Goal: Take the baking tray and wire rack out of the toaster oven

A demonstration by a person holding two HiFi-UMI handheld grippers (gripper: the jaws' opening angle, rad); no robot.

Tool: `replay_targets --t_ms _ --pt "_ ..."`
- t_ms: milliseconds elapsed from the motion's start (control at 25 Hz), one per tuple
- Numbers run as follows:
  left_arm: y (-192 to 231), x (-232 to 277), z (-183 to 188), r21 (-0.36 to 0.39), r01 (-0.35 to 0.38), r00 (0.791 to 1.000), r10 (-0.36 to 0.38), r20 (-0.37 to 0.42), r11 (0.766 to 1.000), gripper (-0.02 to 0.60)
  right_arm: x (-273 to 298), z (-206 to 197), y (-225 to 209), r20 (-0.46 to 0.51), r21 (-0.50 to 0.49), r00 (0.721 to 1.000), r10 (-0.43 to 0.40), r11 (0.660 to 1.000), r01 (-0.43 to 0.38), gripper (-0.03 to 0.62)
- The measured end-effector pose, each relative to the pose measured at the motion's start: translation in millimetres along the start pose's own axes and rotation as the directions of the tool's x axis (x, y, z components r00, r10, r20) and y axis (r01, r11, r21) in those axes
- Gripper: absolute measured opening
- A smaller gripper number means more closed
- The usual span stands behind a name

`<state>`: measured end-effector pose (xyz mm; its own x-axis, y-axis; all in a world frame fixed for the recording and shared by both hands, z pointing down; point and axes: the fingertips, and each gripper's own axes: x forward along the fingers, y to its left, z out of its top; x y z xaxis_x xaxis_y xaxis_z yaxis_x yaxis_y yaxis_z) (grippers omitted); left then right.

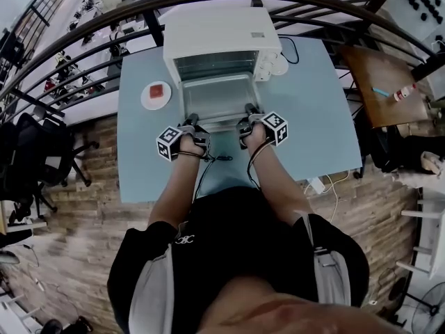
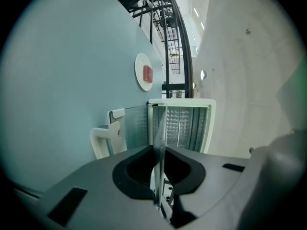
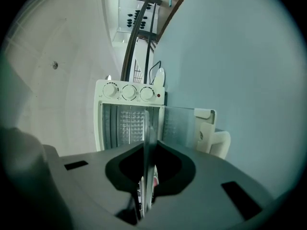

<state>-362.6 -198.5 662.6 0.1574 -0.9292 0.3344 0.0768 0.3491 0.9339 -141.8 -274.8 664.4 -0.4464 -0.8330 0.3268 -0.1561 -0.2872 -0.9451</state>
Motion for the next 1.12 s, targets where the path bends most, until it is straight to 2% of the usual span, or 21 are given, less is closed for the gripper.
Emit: replay_targets --t_ms 280,520,960,1120 --pt "-13.2 -12.9 -20.4 0.039 0.05 0.997 -0.048 -0.056 0.998 0.044 -21.0 8.2 16.8 0.001 -0.023 0.999 0.052 0.998 -0.052 0.021" --pt "-16.8 -16.2 -48.2 0.073 0.057 0.993 -0.049 -0.108 0.996 0.044 -44.4 28.2 21.6 0.019 -0.049 0.998 0.063 0.997 -0.062 0.021" --pt "-17.3 -10.7 -113.1 0.104 0.061 0.993 -0.05 -0.103 0.993 0.044 -77.8 83.4 13.6 -0.003 -0.053 0.997 0.077 0.996 -0.077 0.023" --pt "-10.3 -7.8 -148.8 0.111 0.051 0.993 -0.038 -0.113 0.992 0.044 -97.1 113.3 2.2 0.004 -0.042 0.998 0.069 0.997 -0.069 0.023"
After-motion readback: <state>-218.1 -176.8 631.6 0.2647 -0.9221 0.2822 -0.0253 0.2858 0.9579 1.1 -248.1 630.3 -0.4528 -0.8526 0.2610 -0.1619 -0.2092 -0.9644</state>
